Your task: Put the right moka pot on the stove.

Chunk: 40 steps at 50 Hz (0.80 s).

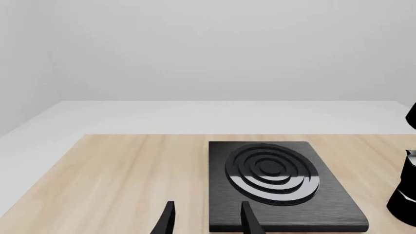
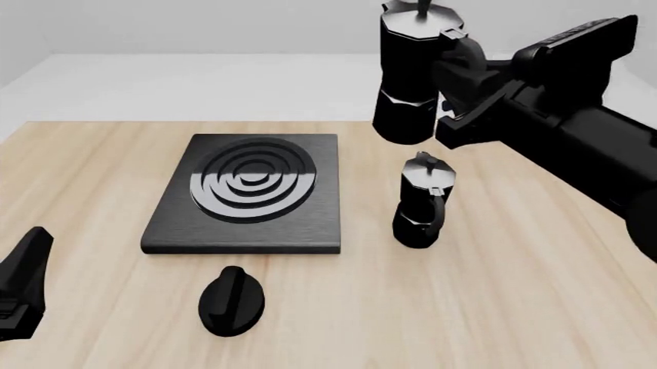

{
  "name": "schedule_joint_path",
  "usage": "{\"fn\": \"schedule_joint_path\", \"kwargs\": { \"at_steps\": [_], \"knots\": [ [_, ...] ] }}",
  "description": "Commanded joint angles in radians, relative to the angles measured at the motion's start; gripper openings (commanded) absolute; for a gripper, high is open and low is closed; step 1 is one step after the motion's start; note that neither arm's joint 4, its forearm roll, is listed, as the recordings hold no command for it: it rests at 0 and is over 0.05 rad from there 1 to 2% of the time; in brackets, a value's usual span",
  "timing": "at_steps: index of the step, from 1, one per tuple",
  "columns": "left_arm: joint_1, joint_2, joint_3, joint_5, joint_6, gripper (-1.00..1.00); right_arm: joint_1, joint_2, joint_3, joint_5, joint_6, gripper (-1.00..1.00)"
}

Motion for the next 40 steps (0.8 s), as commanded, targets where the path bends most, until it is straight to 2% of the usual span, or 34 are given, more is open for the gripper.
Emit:
{"fn": "schedule_joint_path", "kwargs": {
  "at_steps": [1,22,40],
  "knots": [
    [0.0,0.0,0.0,0.0,0.0,1.0,0.052,0.103,-0.092,-0.053,-0.013,-1.0],
    [0.0,0.0,0.0,0.0,0.0,1.0,0.133,0.363,-0.193,-0.178,-0.027,-1.0],
    [0.0,0.0,0.0,0.0,0.0,1.0,0.131,0.557,-0.309,-0.237,-0.031,-1.0]
  ]
}}
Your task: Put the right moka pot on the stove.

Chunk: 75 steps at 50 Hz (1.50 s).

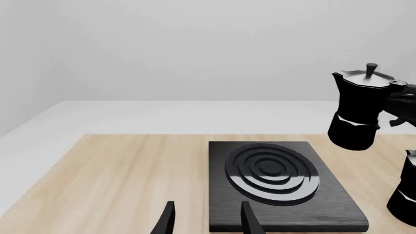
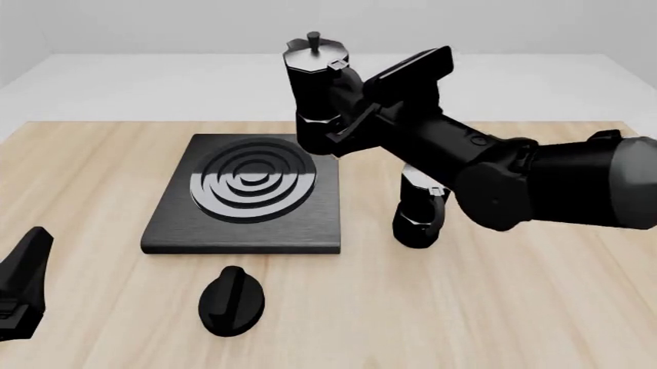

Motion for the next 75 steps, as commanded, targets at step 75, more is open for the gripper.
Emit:
{"fn": "schedule_joint_path", "kwargs": {
  "at_steps": [75],
  "knots": [
    [0.0,0.0,0.0,0.0,0.0,1.0,0.102,0.553,-0.443,-0.09,0.071,-1.0]
  ]
}}
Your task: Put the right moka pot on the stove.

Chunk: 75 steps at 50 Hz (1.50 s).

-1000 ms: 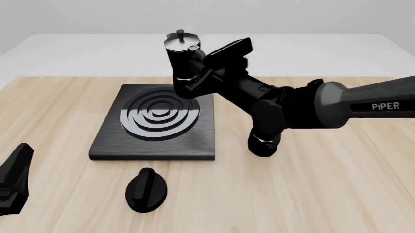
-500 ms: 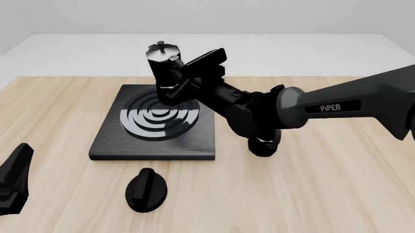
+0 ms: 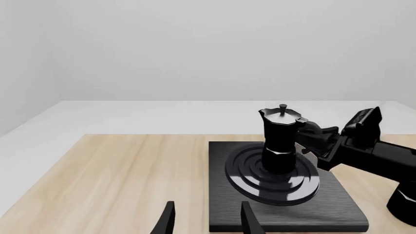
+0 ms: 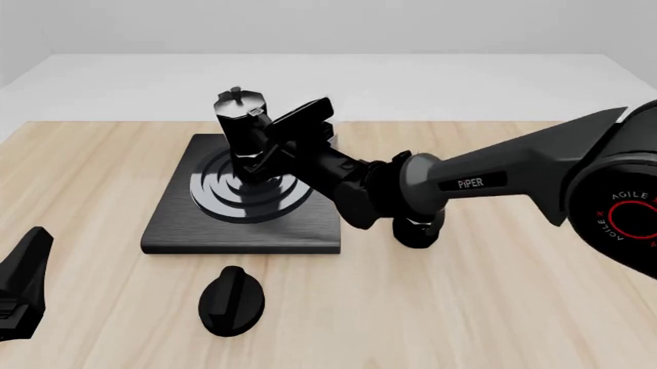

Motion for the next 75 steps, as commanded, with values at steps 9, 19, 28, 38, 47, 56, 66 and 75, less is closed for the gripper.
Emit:
{"fn": "schedule_joint_path", "kwargs": {
  "at_steps": [9,19,28,38,47,56,66,75],
  "knots": [
    [0.0,0.0,0.0,0.0,0.0,1.0,0.005,0.026,-0.022,-0.038,0.061,-1.0],
    [0.0,0.0,0.0,0.0,0.0,1.0,0.02,0.009,0.022,-0.056,0.075,-1.0],
    [0.0,0.0,0.0,0.0,0.0,1.0,0.025,-0.014,0.056,-0.054,0.069,1.0],
    [0.0,0.0,0.0,0.0,0.0,1.0,0.044,-0.076,0.104,-0.046,0.069,1.0],
    [0.0,0.0,0.0,0.0,0.0,1.0,0.055,-0.156,0.161,-0.042,0.066,1.0],
    [0.0,0.0,0.0,0.0,0.0,1.0,0.073,-0.267,0.23,-0.025,0.054,1.0],
    [0.0,0.0,0.0,0.0,0.0,1.0,0.095,-0.372,0.324,-0.02,0.056,1.0],
    [0.0,0.0,0.0,0.0,0.0,1.0,0.121,-0.509,0.442,-0.031,0.053,1.0]
  ]
}}
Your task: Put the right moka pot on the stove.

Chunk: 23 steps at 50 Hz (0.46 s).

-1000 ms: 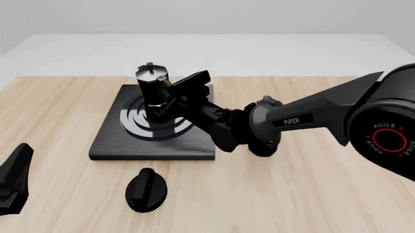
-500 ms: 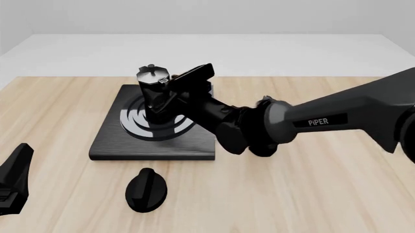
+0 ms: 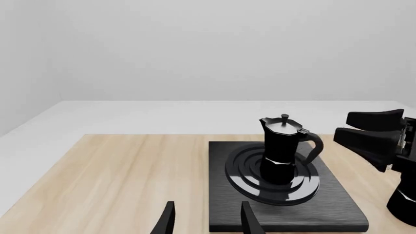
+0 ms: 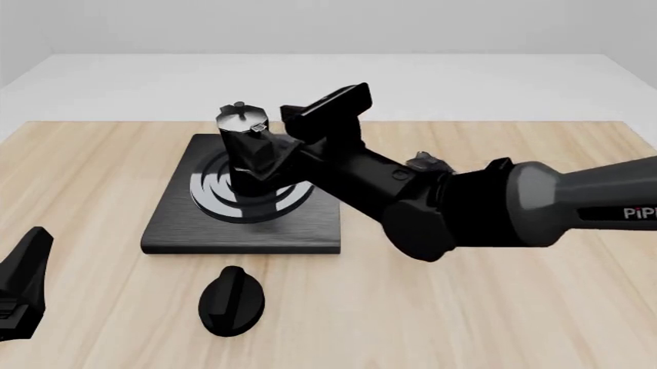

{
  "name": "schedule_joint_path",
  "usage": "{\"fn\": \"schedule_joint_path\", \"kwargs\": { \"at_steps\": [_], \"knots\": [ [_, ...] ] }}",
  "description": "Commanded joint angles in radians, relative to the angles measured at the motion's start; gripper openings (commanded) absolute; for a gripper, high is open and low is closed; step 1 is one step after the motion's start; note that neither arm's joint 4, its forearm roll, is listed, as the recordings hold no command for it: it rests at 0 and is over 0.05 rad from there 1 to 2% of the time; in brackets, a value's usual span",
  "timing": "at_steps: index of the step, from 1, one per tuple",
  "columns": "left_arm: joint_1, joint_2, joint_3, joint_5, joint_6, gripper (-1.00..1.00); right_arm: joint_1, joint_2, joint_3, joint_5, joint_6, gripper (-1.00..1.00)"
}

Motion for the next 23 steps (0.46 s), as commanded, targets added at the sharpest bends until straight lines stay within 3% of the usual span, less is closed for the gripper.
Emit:
{"fn": "schedule_joint_path", "kwargs": {
  "at_steps": [1,23],
  "knots": [
    [0.0,0.0,0.0,0.0,0.0,1.0,0.029,-0.157,0.133,-0.004,0.002,1.0],
    [0.0,0.0,0.0,0.0,0.0,1.0,0.031,-0.42,0.328,0.023,0.034,1.0]
  ]
}}
